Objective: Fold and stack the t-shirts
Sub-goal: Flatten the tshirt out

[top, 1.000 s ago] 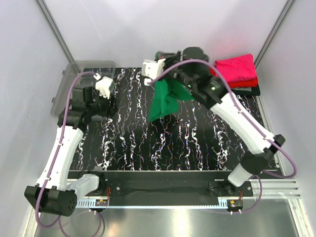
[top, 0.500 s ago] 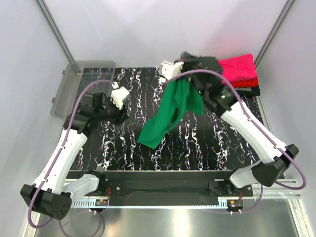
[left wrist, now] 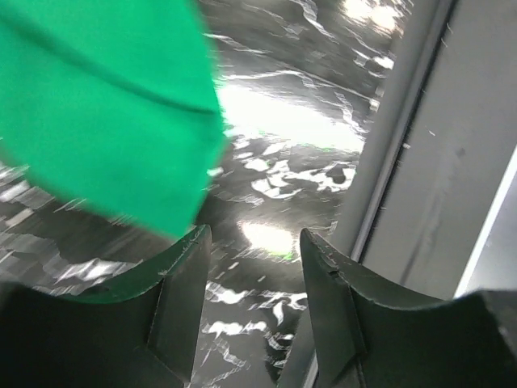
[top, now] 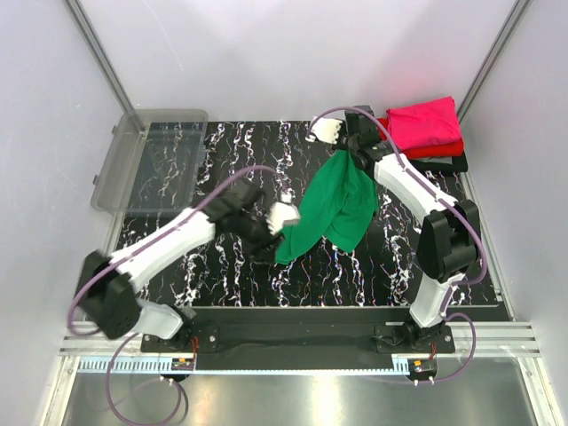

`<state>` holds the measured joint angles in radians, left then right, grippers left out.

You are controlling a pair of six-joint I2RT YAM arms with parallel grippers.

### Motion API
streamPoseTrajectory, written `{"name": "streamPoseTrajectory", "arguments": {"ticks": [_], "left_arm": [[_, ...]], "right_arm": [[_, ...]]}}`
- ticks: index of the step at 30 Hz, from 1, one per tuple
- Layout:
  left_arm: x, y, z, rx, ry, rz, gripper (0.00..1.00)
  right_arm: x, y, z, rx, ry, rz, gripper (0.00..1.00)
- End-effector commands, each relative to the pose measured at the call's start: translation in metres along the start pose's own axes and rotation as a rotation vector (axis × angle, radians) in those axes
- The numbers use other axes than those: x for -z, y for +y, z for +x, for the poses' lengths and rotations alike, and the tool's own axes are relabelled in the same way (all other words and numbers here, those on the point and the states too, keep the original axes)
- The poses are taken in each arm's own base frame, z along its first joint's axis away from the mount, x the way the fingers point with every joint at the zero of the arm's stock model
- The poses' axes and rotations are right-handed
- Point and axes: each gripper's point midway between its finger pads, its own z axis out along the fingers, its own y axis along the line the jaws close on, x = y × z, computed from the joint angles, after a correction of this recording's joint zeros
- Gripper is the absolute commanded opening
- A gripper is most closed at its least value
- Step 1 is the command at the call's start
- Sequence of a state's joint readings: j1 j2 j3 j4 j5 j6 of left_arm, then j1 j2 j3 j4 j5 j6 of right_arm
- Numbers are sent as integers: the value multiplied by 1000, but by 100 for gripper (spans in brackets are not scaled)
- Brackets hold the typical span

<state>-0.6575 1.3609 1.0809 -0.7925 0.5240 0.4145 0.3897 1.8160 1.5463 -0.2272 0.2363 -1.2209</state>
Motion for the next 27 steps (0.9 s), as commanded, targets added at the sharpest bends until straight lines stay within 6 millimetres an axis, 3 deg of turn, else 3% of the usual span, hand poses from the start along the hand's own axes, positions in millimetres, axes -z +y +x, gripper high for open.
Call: {"name": "streamPoseTrajectory", "arguments": {"ticks": [1, 3, 6, 10, 16, 19, 21, 22, 26, 27], "left_arm": [[-32, -4, -10, -40, 59, 57, 55], [-56, 7, -6, -23, 110, 30, 63], [-77, 27, -3, -15, 135, -18, 64], [-93, 56, -4, -18, 165, -119, 65], [-105, 77, -9, -14, 165, -189, 61], [-117, 92, 1, -6, 217, -231, 47], [-125, 97, 8, -11, 250, -237, 12], [-124, 102, 6, -15, 248, -255, 3], [-106, 105, -11, -37, 198, -290, 0], [-90, 102, -22, -53, 170, -307, 0]], "right_arm": [[20, -63, -26, -80, -78, 173, 0], [20, -61, -26, -94, -81, 168, 0], [25, -61, -25, -118, -83, 171, 0], [33, -59, -22, -131, -88, 167, 0], [43, -56, -18, -156, -84, 165, 0], [42, -51, -16, -156, -75, 156, 0], [43, -47, -14, -154, -70, 149, 0], [45, -48, -13, -153, -71, 152, 0], [52, -52, -12, -156, -69, 164, 0], [55, -54, -11, -158, -66, 172, 0]]}}
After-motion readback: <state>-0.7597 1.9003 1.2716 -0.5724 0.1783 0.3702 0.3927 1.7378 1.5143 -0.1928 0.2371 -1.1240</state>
